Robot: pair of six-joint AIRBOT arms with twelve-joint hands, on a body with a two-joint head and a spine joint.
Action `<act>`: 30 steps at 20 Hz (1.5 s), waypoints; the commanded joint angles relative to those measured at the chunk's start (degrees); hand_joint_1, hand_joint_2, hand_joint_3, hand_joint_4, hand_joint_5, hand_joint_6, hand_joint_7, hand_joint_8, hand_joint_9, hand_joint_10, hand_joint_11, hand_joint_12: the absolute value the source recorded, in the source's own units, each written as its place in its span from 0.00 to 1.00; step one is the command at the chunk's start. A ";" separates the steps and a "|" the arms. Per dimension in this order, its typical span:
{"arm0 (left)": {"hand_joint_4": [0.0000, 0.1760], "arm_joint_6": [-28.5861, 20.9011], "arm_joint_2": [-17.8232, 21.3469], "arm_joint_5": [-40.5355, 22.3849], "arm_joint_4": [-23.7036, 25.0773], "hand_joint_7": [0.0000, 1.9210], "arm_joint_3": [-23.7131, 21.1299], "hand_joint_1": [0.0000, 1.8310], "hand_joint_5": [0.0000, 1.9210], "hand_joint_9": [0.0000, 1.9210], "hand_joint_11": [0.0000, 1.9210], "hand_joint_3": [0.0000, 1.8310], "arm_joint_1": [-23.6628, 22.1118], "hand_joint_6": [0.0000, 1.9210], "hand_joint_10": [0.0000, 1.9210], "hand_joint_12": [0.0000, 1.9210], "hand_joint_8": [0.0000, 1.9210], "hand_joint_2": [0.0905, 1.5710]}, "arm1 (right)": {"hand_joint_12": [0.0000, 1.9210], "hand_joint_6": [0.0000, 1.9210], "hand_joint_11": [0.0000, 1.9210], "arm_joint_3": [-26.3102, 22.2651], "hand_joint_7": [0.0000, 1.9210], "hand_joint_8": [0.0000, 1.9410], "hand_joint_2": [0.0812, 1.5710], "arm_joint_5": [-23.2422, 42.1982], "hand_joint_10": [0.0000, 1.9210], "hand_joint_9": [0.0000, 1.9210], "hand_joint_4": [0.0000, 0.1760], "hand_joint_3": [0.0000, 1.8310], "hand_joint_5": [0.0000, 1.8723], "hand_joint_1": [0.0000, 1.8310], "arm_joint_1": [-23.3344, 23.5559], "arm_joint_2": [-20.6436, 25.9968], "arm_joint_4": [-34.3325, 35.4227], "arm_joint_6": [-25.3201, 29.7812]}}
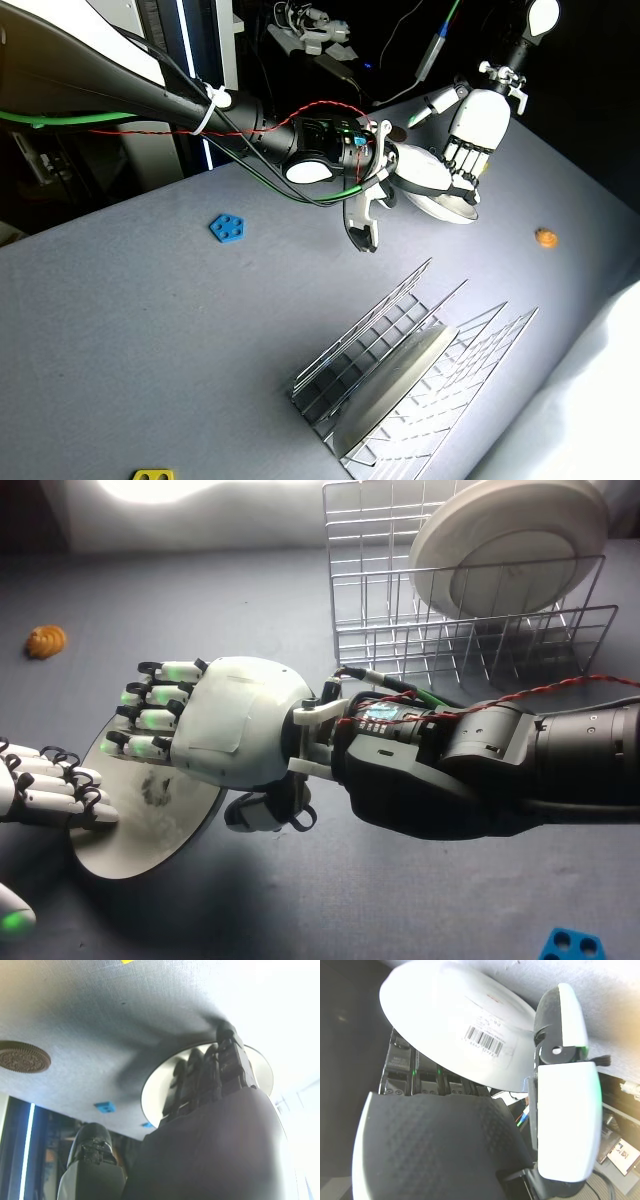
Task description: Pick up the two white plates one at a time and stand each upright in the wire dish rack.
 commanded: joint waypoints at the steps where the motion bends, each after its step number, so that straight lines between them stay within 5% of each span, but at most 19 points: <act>1: 0.00 -0.31 -1.30 -2.03 1.46 0.05 -0.42 0.00 0.05 0.03 0.01 0.00 0.31 0.01 0.00 0.01 0.00 0.66 | 0.23 0.00 0.00 -0.12 0.10 0.00 0.67 6.73 0.01 0.07 0.00 0.01 0.09 0.50 0.01 0.07 -0.65 -0.19; 3: 0.00 -0.31 -1.28 -1.97 1.46 0.05 -0.42 0.00 0.04 0.03 0.00 0.00 0.33 0.00 0.00 0.00 0.00 0.66 | 0.29 0.01 0.00 -0.14 0.13 0.01 0.71 7.19 0.01 0.10 0.00 0.01 0.14 0.51 -0.05 0.07 -0.65 -0.53; 5: 0.00 -0.31 -1.28 -1.90 1.46 0.05 -0.38 0.00 0.04 0.03 0.00 0.00 0.34 0.00 0.00 0.00 0.00 0.66 | 0.47 0.01 0.01 -0.29 0.23 0.01 0.69 7.54 0.01 0.21 0.00 0.00 0.25 0.59 -0.19 0.07 -0.65 -0.64; 9: 0.00 -0.31 -1.28 -1.82 1.46 0.04 -0.34 0.00 0.05 0.02 0.00 0.00 0.43 0.00 0.00 0.00 0.00 0.66 | 0.47 0.01 0.12 -0.43 0.37 0.00 0.70 8.38 0.01 0.34 0.00 0.00 0.39 0.63 -0.26 0.08 -0.65 -0.66; 10: 0.00 -0.31 -1.28 -1.81 1.46 0.04 -0.30 0.00 0.04 0.02 0.00 0.00 0.44 0.00 0.00 0.00 0.00 0.66 | 0.45 0.46 0.21 -0.42 0.44 0.01 0.73 8.52 0.01 0.41 0.00 0.00 0.46 0.63 -0.28 0.09 -0.65 -0.68; 11: 0.00 -0.31 -1.29 -1.80 1.46 0.05 -0.29 0.00 0.05 0.03 0.01 0.00 0.44 0.01 0.01 0.00 0.01 0.66 | 0.46 0.58 0.22 -0.42 0.47 0.01 0.74 8.64 0.01 0.44 0.00 0.00 0.45 0.62 -0.28 0.11 -0.65 -0.68; 12: 0.00 -0.29 -1.29 -1.74 1.46 0.05 -0.28 0.00 0.05 0.03 0.01 0.00 0.47 0.01 0.00 0.00 0.01 0.66 | 0.47 0.60 0.23 -0.43 0.48 0.01 0.74 8.82 0.01 0.46 0.00 0.00 0.45 0.62 -0.30 0.11 -0.65 -0.68; 13: 0.00 -0.29 -1.30 -1.72 1.46 0.05 -0.28 0.00 0.05 0.02 0.00 0.00 0.51 0.00 0.00 0.00 0.00 0.66 | 0.48 0.59 0.25 -0.43 0.45 0.43 0.73 8.88 0.01 0.49 0.00 0.00 0.50 0.65 -0.31 0.11 -0.65 -0.68; 14: 0.00 -0.29 -1.31 -1.70 1.46 0.05 -0.28 0.00 0.05 0.02 0.01 0.00 0.56 0.00 0.00 0.00 0.00 0.66 | 0.52 0.59 0.26 -0.44 0.44 0.52 0.72 9.03 0.02 0.51 0.00 0.00 0.52 0.66 -0.32 0.12 -0.65 -0.68; 17: 0.00 -0.28 -1.28 -1.70 1.55 0.05 -0.26 0.00 0.05 0.03 0.01 0.00 0.54 0.00 0.00 0.00 0.00 0.66 | 0.60 0.55 0.27 -0.52 0.46 0.56 0.72 9.45 0.03 0.57 0.00 0.00 0.52 0.66 -0.42 0.19 -0.65 -0.68; 20: 0.00 -0.28 -0.75 -1.56 2.60 0.05 -0.41 0.00 0.05 0.03 0.01 0.00 -0.93 0.00 0.00 0.00 0.00 0.66 | 0.62 0.57 0.28 -0.65 0.46 0.57 0.72 9.81 0.03 0.57 0.13 0.00 0.50 0.65 -0.55 0.27 -0.65 -0.68; 26: 0.00 -0.27 1.81 -1.83 2.55 0.05 -2.35 0.00 0.05 0.04 0.01 0.00 -8.78 0.00 0.00 0.01 0.00 0.66 | 0.57 0.51 0.34 -0.82 0.52 0.49 0.69 10.49 0.03 0.61 0.18 0.00 0.53 0.67 -0.75 0.45 -0.65 -0.68; 30: 0.00 -0.27 3.08 -1.78 2.55 0.05 -2.33 0.00 0.05 0.03 0.00 0.00 -14.15 0.00 0.00 0.01 0.00 0.66 | 0.56 0.56 0.32 -0.86 0.49 0.53 0.71 10.39 0.01 0.59 0.17 0.00 0.50 0.66 -0.83 0.51 -0.65 -0.98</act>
